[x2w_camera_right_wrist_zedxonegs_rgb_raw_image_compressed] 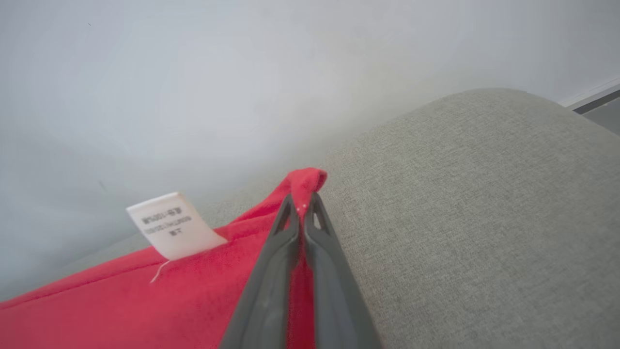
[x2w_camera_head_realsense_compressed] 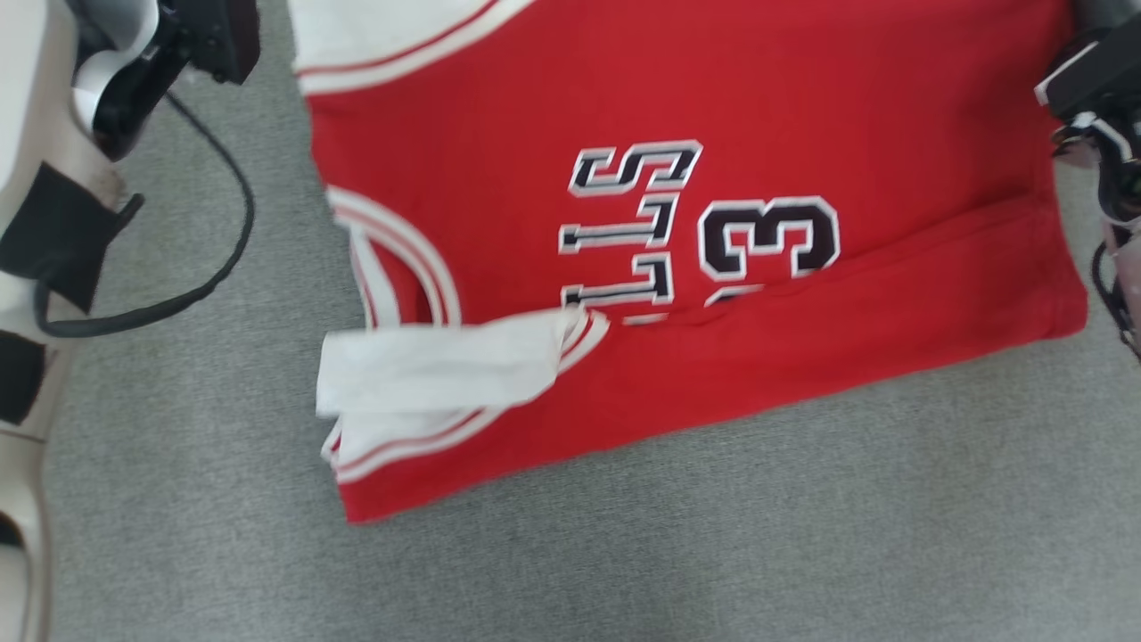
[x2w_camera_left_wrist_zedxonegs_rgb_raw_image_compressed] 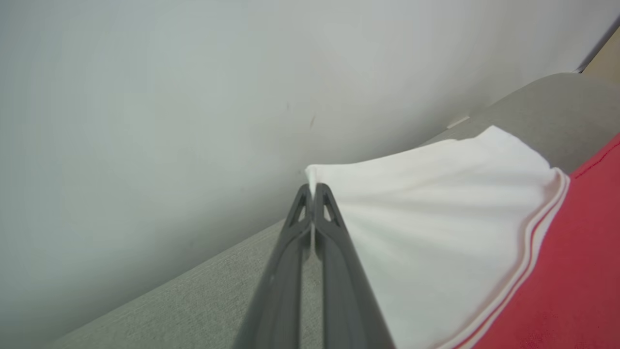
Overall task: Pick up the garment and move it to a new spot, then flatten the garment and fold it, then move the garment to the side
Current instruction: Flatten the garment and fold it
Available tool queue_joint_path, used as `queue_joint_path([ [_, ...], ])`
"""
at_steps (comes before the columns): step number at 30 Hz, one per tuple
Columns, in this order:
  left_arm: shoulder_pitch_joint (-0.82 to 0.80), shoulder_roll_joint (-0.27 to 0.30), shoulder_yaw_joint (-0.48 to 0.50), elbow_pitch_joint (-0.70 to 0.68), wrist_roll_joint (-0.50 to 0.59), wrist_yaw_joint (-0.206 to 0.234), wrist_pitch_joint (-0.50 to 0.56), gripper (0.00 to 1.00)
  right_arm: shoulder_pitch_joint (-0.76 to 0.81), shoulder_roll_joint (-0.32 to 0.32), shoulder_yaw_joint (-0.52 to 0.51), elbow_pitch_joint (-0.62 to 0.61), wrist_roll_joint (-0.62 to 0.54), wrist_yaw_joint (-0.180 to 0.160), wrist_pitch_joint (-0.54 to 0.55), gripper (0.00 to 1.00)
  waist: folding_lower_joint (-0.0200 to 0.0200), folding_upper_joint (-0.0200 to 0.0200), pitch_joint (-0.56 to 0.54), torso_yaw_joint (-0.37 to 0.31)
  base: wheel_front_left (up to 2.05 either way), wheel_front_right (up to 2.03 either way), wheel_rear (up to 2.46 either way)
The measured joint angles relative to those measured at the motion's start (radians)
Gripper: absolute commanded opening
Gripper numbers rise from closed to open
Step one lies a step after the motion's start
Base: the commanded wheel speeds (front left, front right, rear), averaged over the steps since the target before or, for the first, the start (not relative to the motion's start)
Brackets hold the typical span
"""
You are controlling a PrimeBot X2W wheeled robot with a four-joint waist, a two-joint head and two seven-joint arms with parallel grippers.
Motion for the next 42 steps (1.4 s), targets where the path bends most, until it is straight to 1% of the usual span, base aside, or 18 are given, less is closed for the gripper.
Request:
queue_joint_path([
  [3,-0.001,-0.022,0.010,0.015,-0.024,-0.004,-0.043,0.00,0.008,-0.024,0.022,-0.021,0.037,0.000,-0.032,0.00,0.0000,0.0000,0.002,0.013,0.00,0.00,0.00],
  [6,0.024,-0.019,0.004,0.005,-0.044,-0.007,-0.067,0.00,0.054,-0.044,0.058,-0.063,0.076,0.000,-0.067,0.00,0.0000,0.0000,-0.001,0.024,0.00,0.00,0.00],
  [7,0.060,-0.009,-0.007,-0.026,-0.065,-0.012,-0.075,0.00,0.091,-0.066,0.086,-0.103,0.106,0.000,-0.096,0.00,0.0000,0.0000,-0.006,0.030,0.00,0.00,0.00],
  [9,0.106,0.005,-0.011,-0.074,-0.086,-0.012,-0.075,0.00,0.128,-0.095,0.112,-0.141,0.133,0.000,-0.130,0.00,0.0000,0.0000,-0.013,0.034,0.00,0.00,0.00],
  [11,0.155,0.035,-0.003,-0.136,-0.105,-0.013,-0.075,0.00,0.171,-0.121,0.141,-0.181,0.164,0.000,-0.164,0.00,-0.0001,0.0000,-0.022,0.036,0.00,0.00,0.00],
  [12,0.184,0.052,0.005,-0.176,-0.115,-0.007,-0.072,0.00,0.191,-0.132,0.153,-0.198,0.177,0.000,-0.180,0.00,-0.0001,-0.0001,-0.027,0.037,0.00,0.00,0.00],
  [15,0.294,0.102,0.036,-0.324,-0.153,0.034,-0.060,0.00,0.250,-0.165,0.178,-0.242,0.222,0.000,-0.217,0.00,-0.0002,0.0000,-0.043,0.038,0.00,0.00,0.00],
  [18,0.426,0.143,0.064,-0.489,-0.196,0.092,-0.034,0.00,0.311,-0.190,0.185,-0.288,0.268,0.000,-0.237,0.00,-0.0003,-0.0001,-0.058,0.041,0.00,0.00,0.00],
  [22,0.596,0.199,0.100,-0.696,-0.236,0.173,-0.003,0.00,0.373,-0.218,0.172,-0.321,0.292,0.000,-0.246,0.00,-0.0003,-0.0001,-0.070,0.049,0.00,0.00,0.00],
  [23,0.596,0.199,0.100,-0.696,-0.236,0.173,-0.003,0.00,0.373,-0.218,0.172,-0.321,0.292,0.000,-0.246,0.00,-0.0003,-0.0001,-0.070,0.049,0.00,0.00,0.00],
  [29,0.801,0.243,0.133,-0.941,-0.261,0.289,0.003,0.00,0.449,-0.218,0.104,-0.355,0.272,0.000,-0.247,0.00,-0.0003,-0.0001,-0.074,0.054,0.00,0.00,0.00],
  [32,0.882,0.251,0.132,-1.017,-0.260,0.331,-0.003,0.00,0.483,-0.216,0.080,-0.361,0.256,0.000,-0.248,0.00,-0.0003,-0.0001,-0.075,0.060,0.00,0.00,0.00],
  [34,0.927,0.249,0.128,-1.046,-0.261,0.347,-0.009,0.00,0.504,-0.215,0.069,-0.365,0.248,0.000,-0.248,0.00,-0.0002,-0.0001,-0.075,0.064,0.00,0.00,0.00],
  [36,0.960,0.246,0.123,-1.053,-0.262,0.355,-0.020,0.00,0.522,-0.215,0.064,-0.372,0.242,0.000,-0.248,0.00,-0.0002,-0.0001,-0.076,0.069,0.00,0.00,0.00],
  [42,1.022,0.202,0.083,-1.017,-0.274,0.353,-0.056,0.00,0.569,-0.225,0.084,-0.396,0.217,0.000,-0.248,0.00,-0.0001,-0.0001,-0.086,0.079,0.00,0.00,0.00],
])
